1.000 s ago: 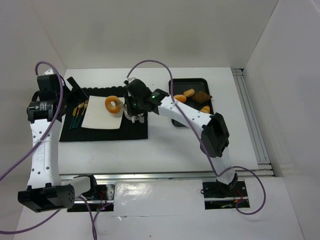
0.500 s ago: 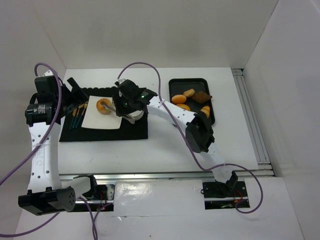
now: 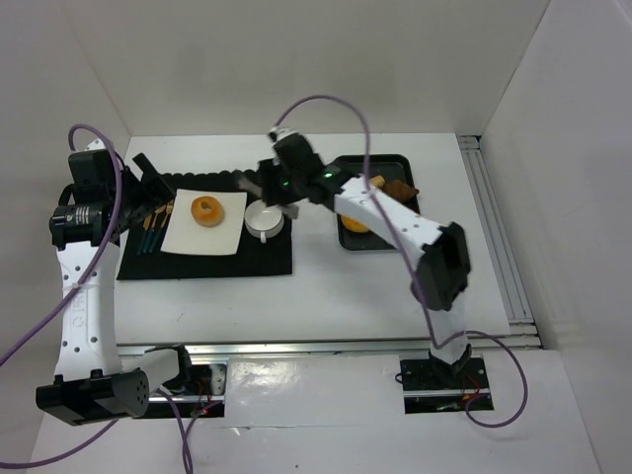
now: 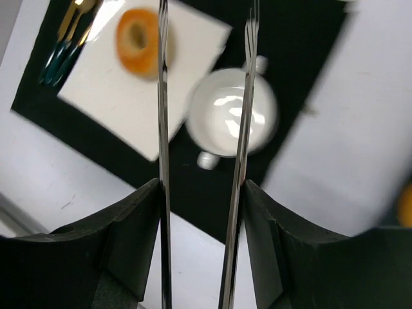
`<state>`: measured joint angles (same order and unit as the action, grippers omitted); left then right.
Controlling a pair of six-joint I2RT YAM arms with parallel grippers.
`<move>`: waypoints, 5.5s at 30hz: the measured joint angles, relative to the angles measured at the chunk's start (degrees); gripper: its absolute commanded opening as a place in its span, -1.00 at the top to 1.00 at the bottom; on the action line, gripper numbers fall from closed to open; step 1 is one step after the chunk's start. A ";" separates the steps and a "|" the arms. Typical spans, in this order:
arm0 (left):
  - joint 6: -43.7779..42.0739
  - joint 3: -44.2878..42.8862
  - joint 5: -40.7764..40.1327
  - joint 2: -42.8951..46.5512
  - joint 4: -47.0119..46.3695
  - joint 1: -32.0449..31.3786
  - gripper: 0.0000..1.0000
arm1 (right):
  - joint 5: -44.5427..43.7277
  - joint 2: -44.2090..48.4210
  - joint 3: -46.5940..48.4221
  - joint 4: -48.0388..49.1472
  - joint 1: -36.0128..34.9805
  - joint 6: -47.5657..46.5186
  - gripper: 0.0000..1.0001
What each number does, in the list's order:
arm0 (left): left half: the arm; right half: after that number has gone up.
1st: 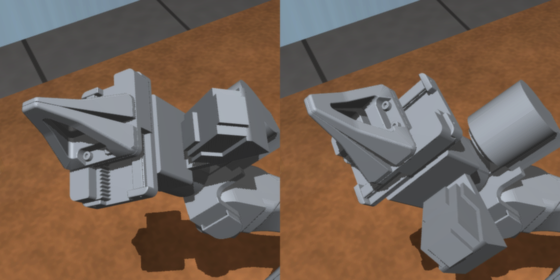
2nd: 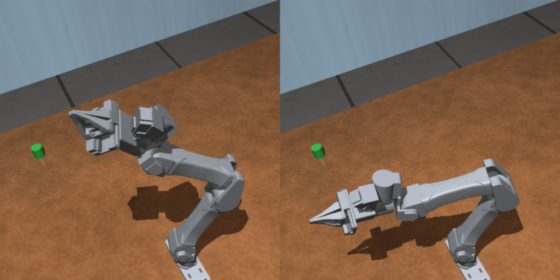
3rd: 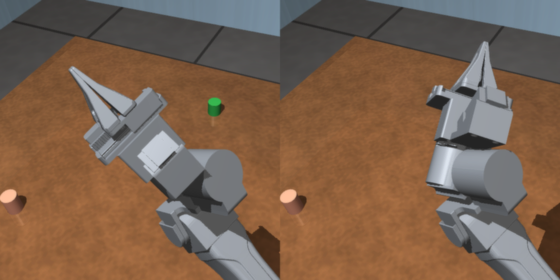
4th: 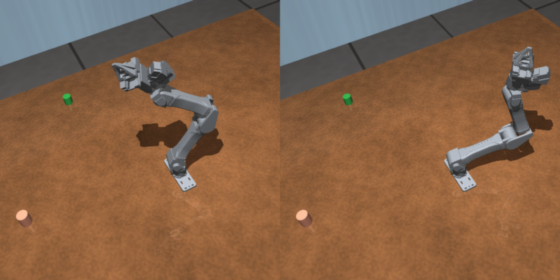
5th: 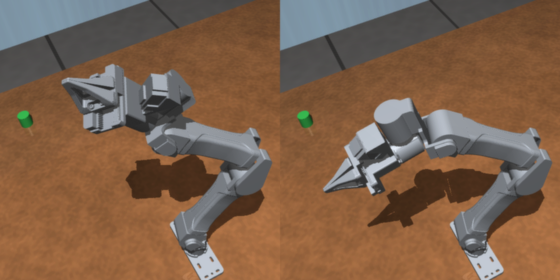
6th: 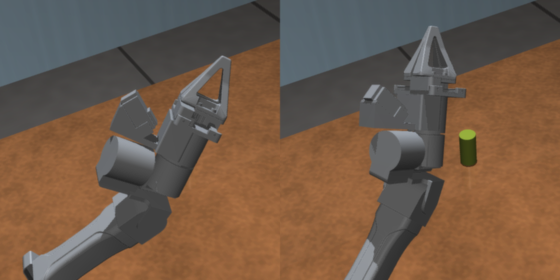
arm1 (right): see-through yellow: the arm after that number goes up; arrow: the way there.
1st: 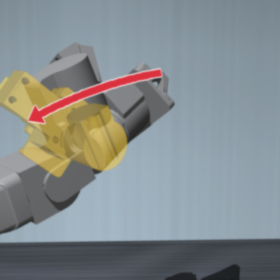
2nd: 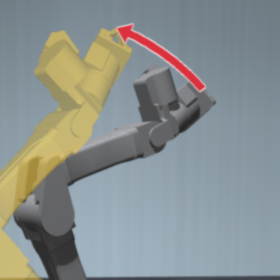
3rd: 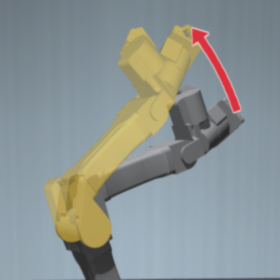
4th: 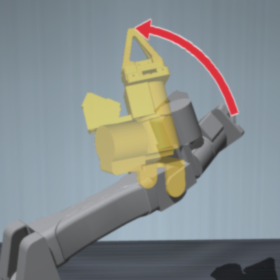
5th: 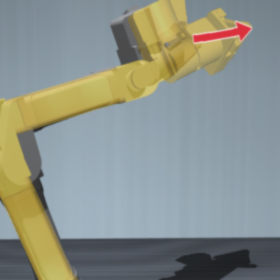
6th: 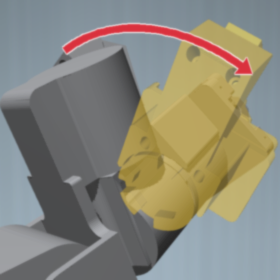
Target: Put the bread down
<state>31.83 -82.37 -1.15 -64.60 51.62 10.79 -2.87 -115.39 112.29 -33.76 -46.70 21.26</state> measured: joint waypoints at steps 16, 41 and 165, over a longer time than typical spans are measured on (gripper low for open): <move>0.00 -0.02 1.81 -1.05 -0.15 0.42 -0.99 | -0.46 34.21 -40.46 -0.92 40.83 2.69 -0.22; -0.13 0.66 2.99 -1.33 -0.92 0.55 -0.99 | 13.35 30.40 -45.09 2.91 46.97 8.59 -0.27; 0.02 1.09 2.08 -0.11 -0.76 0.55 -0.99 | 6.62 37.90 -54.60 -4.92 42.10 9.66 0.02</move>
<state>31.86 -81.28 0.93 -64.71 50.85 11.33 3.75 -77.49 57.69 -38.68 -4.60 30.92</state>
